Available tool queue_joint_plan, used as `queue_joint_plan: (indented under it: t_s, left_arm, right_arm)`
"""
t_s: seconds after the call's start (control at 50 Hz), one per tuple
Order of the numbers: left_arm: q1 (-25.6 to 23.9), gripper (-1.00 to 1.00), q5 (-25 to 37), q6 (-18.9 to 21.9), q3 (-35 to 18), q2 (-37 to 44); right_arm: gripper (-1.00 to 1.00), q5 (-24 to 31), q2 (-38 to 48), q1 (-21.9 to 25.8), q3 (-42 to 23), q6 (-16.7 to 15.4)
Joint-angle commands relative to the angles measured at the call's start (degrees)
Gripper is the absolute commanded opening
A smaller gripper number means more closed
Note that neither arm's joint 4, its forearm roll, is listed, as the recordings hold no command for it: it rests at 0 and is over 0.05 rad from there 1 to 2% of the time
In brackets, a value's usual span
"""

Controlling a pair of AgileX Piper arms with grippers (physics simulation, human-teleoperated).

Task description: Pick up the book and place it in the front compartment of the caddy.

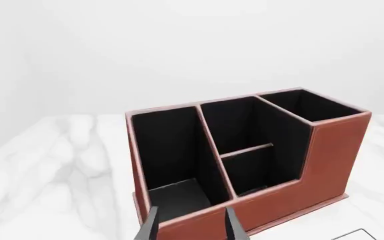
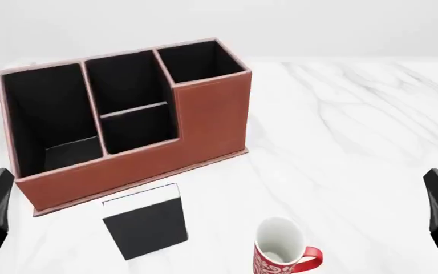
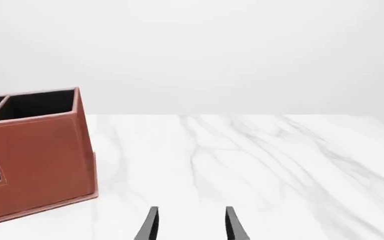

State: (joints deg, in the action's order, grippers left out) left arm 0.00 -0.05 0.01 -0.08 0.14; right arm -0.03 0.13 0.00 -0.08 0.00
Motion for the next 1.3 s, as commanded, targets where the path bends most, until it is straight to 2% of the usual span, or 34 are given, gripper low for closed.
queue_joint_plan:
  t_s: [0.02,0.26,0.28,0.3,0.32,0.34,0.36,0.4,0.46,0.48,0.5,0.54,0.58,0.6,0.62,0.66,0.68,0.7,0.72,0.74,0.76,0.78,0.82,0.86,0.88,0.92,0.94,1.0,1.02,1.08,1.14,1.16,1.22,1.3]
  left_arm:
    - [0.0,1.00,-0.1,0.0,-0.2,0.3]
    - [0.0,1.00,-0.1,0.0,-0.2,0.3]
    - [0.1,1.00,-6.7,0.1,0.1,6.5]
    - [0.7,1.00,0.1,0.5,-0.3,0.1]
    - [1.0,1.00,0.3,0.4,-0.4,0.4]
    - [2.8,1.00,0.0,6.8,-1.1,1.2]
    - [4.3,1.00,0.6,9.8,-1.7,0.1]
    - [8.1,1.00,-1.6,14.3,-1.7,3.3]
    - [7.6,1.00,-5.7,13.9,-0.5,7.8]
    - [8.0,1.00,-6.5,15.1,-0.5,9.1]
    - [7.6,1.00,-6.2,17.2,-0.4,8.4]
    - [7.5,1.00,-5.9,18.7,-0.3,7.9]
    - [7.2,1.00,-3.7,18.3,-0.9,6.1]
    - [4.0,1.00,-4.3,15.0,-2.2,10.1]
    - [4.0,1.00,-4.5,15.0,-2.3,10.3]
    - [2.8,1.00,-0.3,20.0,-5.8,9.6]
    - [3.1,1.00,0.1,20.9,-7.1,11.5]
    - [3.1,1.00,0.1,20.9,-7.1,11.5]
    - [4.0,1.00,1.3,20.0,-9.6,13.9]
    - [1.8,1.00,3.7,19.7,-11.4,11.6]
    - [1.9,1.00,5.3,20.5,-12.8,11.1]
    - [4.1,1.00,6.3,23.1,-14.1,13.0]
    - [2.4,1.00,9.3,23.0,-16.9,11.5]
    - [3.8,1.00,11.5,23.8,-19.5,14.3]
    - [0.6,1.00,12.9,23.5,-21.5,13.8]
    - [0.9,1.00,13.7,23.7,-22.4,15.0]
    - [0.0,1.00,15.4,24.3,-24.8,15.8]
    - [1.4,1.00,16.3,26.4,-26.0,17.9]
    - [0.8,1.00,17.7,26.6,-28.3,19.6]
    - [1.2,1.00,19.1,27.2,-30.1,21.7]
    - [-0.7,1.00,21.1,28.5,-33.1,23.2]
    - [-3.1,1.00,21.6,28.7,-34.1,23.4]
    - [-3.2,1.00,23.6,31.1,-36.7,27.2]
    - [-5.4,1.00,25.9,31.6,-39.2,30.5]
  right_arm:
    - [1.00,-0.1,0.3,0.0,-0.2,0.0]
    - [1.00,-0.1,0.3,0.0,-0.2,0.0]
    - [1.00,-0.1,0.3,0.0,-0.2,0.0]
    - [1.00,-0.1,0.3,0.0,-0.2,0.0]
    - [1.00,-0.1,0.3,0.0,-0.2,0.0]
    - [1.00,-0.1,0.3,0.0,-0.2,0.0]
    - [1.00,-0.1,0.3,0.0,-0.2,0.0]
    - [1.00,-0.1,0.3,0.0,-0.2,0.0]
    - [1.00,-0.1,0.3,0.0,-0.2,0.0]
    - [1.00,-0.1,0.3,0.0,-0.2,0.0]
    - [1.00,-0.1,0.3,0.0,-0.2,0.0]
    - [1.00,-0.1,0.3,0.0,-0.2,0.0]
    - [1.00,-0.1,0.3,0.0,-0.2,0.0]
    - [1.00,-0.1,0.3,0.0,-0.2,0.0]
    - [1.00,-0.1,0.3,0.0,-0.2,0.0]
    - [1.00,-0.1,0.3,0.0,-0.2,0.0]
    - [1.00,-0.1,0.3,0.0,-0.2,0.0]
    - [1.00,-0.1,0.3,0.0,-0.2,0.0]
    - [1.00,-0.1,0.3,0.0,-0.2,0.0]
    - [1.00,-0.1,0.3,0.0,-0.2,0.0]
    - [1.00,-0.1,0.3,0.0,-0.2,0.0]
    - [1.00,-0.1,0.3,0.0,-0.2,0.0]
    - [1.00,-0.2,0.4,0.0,-0.2,0.0]
    - [1.00,-0.2,0.4,0.0,-0.2,0.0]
    - [1.00,-0.3,0.5,0.0,-0.2,0.0]
    - [1.00,-0.3,0.5,0.0,-0.2,0.0]
    - [1.00,-0.4,0.5,0.0,-0.1,0.0]
    - [1.00,-0.4,0.6,0.0,-0.1,0.0]
    - [1.00,-0.4,0.6,0.0,-0.1,0.0]
    - [1.00,-0.4,0.6,0.0,-0.1,0.0]
    - [1.00,-0.4,0.5,0.0,-0.1,0.0]
    - [1.00,-0.4,0.5,0.0,-0.1,0.0]
    - [1.00,-0.3,0.5,0.0,-0.1,0.0]
    - [1.00,-0.3,0.5,0.0,-0.1,0.0]
